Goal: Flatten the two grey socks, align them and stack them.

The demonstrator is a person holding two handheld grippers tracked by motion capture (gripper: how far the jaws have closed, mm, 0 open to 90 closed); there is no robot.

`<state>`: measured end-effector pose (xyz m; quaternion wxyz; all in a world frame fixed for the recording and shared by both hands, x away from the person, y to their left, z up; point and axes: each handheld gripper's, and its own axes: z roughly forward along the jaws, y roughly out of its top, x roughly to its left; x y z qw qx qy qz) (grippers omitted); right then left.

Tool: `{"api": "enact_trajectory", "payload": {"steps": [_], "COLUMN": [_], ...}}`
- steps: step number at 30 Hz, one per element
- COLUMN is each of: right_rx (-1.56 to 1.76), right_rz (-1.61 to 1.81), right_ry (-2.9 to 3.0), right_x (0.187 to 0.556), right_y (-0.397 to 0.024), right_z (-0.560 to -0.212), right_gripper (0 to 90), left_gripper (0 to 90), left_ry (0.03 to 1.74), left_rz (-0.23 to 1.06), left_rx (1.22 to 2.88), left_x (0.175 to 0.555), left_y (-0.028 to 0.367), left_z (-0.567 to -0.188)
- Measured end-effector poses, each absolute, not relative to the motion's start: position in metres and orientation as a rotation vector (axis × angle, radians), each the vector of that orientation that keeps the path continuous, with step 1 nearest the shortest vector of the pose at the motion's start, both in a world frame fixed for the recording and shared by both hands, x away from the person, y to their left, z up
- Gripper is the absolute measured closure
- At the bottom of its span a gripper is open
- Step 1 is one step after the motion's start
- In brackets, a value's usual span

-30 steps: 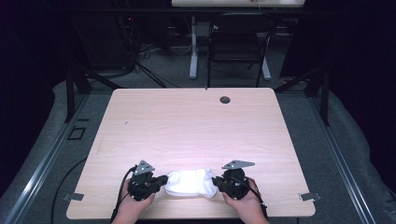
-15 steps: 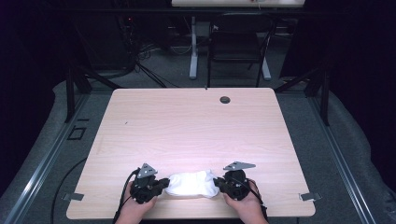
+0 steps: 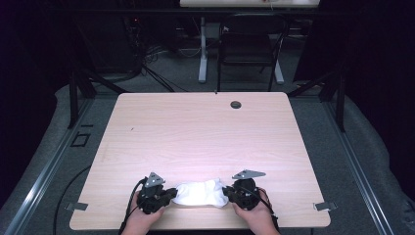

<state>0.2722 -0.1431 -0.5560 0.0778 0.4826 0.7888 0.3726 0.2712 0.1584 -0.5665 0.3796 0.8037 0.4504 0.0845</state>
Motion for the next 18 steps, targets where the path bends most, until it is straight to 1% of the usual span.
{"api": "enact_trajectory", "payload": {"steps": [18], "right_rx": [1.440], "right_rz": [1.114], "right_ry": [2.359], "right_x": [0.2749], "right_y": [-0.1412], "right_z": [-0.5591], "right_gripper": [85.1], "left_gripper": [83.5], "left_ry": [1.135], "left_rz": [0.219], "left_rx": [2.031], "left_x": [0.2745], "left_y": [0.1575], "left_z": [-0.5653]}}
